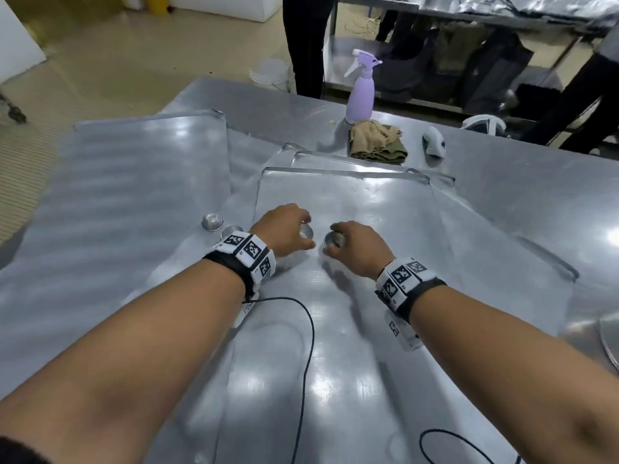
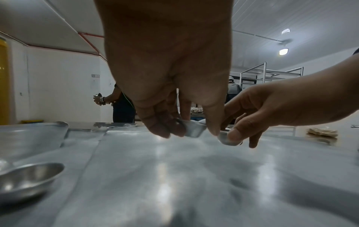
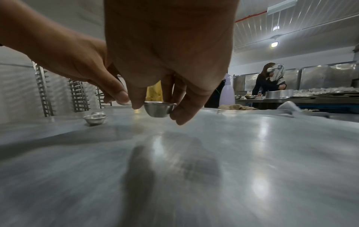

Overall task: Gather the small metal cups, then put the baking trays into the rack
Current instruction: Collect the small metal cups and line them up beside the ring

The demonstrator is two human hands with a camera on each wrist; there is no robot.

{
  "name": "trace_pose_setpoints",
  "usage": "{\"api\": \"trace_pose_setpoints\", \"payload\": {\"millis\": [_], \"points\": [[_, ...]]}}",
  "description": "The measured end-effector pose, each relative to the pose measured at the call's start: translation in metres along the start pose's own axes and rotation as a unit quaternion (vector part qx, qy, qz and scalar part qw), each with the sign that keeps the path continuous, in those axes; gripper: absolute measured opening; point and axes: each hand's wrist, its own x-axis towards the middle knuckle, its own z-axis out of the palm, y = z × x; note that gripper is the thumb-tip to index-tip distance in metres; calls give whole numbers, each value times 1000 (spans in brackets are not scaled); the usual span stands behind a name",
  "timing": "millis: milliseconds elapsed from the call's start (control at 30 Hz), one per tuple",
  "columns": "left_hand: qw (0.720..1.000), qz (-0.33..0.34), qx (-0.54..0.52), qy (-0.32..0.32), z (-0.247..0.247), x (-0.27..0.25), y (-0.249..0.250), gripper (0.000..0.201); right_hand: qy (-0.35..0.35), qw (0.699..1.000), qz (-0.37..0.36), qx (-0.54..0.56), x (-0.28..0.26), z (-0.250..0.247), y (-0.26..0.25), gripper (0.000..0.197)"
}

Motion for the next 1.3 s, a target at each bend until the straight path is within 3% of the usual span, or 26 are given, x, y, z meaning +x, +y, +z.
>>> {"api": "trace_pose_setpoints", "payload": {"millis": [67,300,500,700,867,1133,1300], "points": [[1000,-3,-10,-4,9,-19,26,59,10,1000,3,12,-33,-8,11,37],[999,4,-50,-1,53,-105,164,55,25,998,24,48,-185,-45,84,48],[996,14,-83,4,127,-171,304,46,35,997,48,57,-328,-67,183,60],[993,76,-89,-23,200,-203,419,51,75,990,101,65,-447,-74,283,61],[985,146,-74,-46,244,-219,484,45,105,979,155,81,-518,-83,339,49],[964,238,-70,-100,298,-231,555,44,138,960,230,84,-594,-87,395,58],[959,249,-60,-125,323,-237,578,48,139,954,248,99,-621,-74,411,53]]}}
